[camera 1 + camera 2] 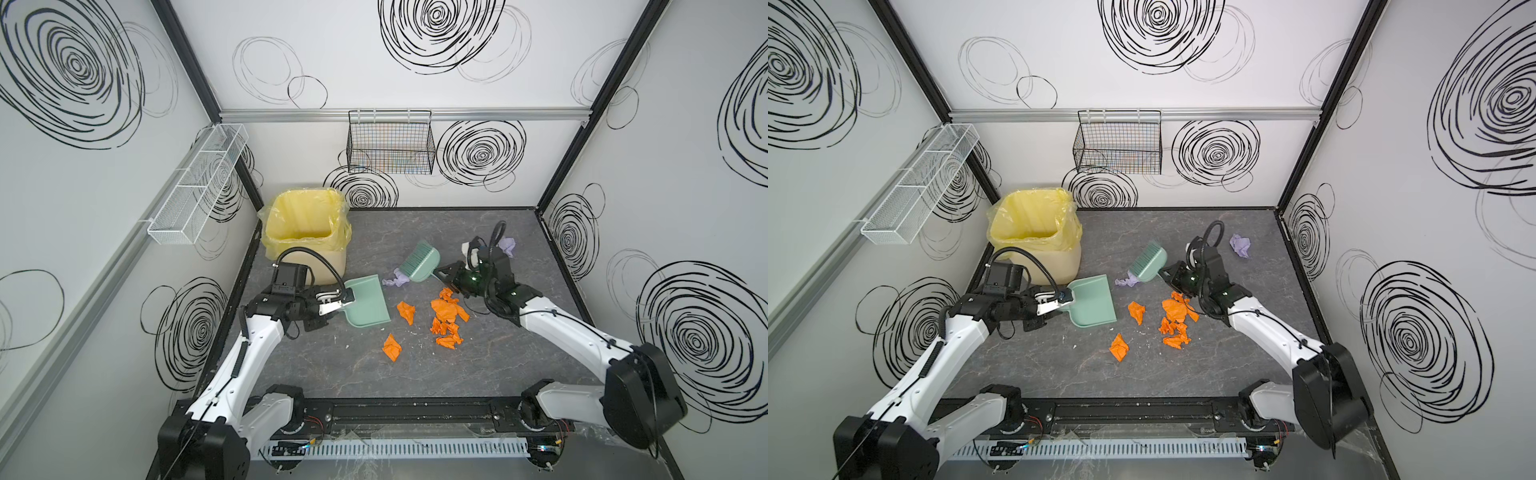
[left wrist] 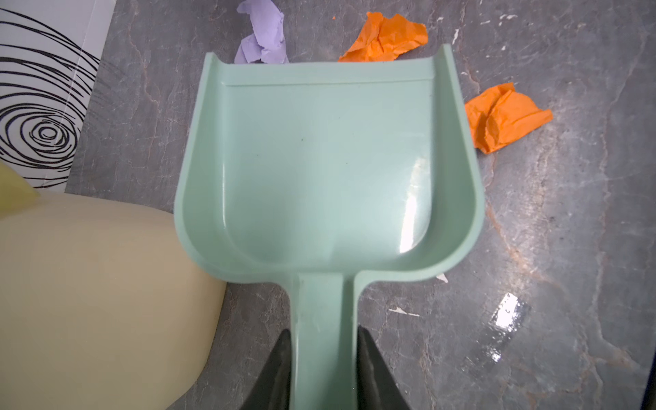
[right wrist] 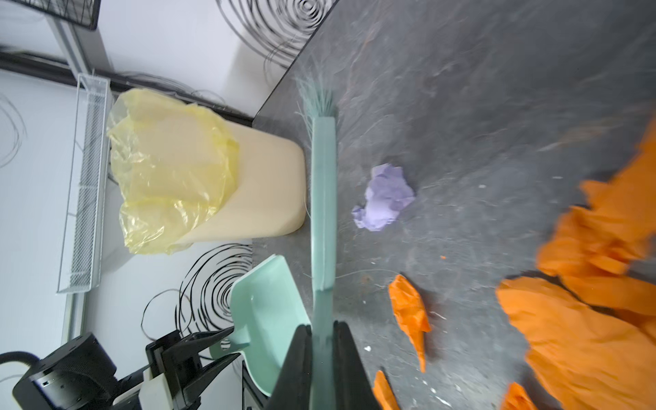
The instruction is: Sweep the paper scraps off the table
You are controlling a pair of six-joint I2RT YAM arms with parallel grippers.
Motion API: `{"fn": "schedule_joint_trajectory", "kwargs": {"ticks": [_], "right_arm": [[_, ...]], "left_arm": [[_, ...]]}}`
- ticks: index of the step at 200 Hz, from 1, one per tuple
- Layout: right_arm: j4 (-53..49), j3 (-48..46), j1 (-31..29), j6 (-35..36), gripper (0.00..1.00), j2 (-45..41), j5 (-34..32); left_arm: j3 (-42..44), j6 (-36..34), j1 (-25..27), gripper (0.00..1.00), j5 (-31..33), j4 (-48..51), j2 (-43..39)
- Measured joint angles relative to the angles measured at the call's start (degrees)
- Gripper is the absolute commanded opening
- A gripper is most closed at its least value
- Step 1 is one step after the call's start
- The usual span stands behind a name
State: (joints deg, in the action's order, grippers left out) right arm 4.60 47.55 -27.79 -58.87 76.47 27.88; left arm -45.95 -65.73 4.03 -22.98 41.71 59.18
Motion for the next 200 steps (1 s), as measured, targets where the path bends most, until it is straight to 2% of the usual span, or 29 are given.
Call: {"fn": "schedule_joint_trajectory", "kwargs": {"ticks": [38, 89, 144, 200], "right_arm": [[1.70, 9.27, -4.96, 0.42, 0.00, 12.68, 1.92], [3.43, 8.52, -6.03, 0.39, 0.00, 19.15, 3.26], [4.04, 1.14, -5.27, 1.03, 0.00, 17.11, 3.45], [-0.35, -9.03, -0.31, 4.11, 0.00, 3.63, 2.64]], "left_arm": [[0.35, -0.42, -2.91, 0.00, -0.09, 1.05, -1.40], [0.35, -1.81, -6.05, 0.00, -1.11, 1.92, -1.33], [0.35, -2.36, -6.25, 0.00, -2.27, 1.88, 0.22], [0.66, -2.38, -6.32, 0.00, -2.91, 1.62, 0.42]]}}
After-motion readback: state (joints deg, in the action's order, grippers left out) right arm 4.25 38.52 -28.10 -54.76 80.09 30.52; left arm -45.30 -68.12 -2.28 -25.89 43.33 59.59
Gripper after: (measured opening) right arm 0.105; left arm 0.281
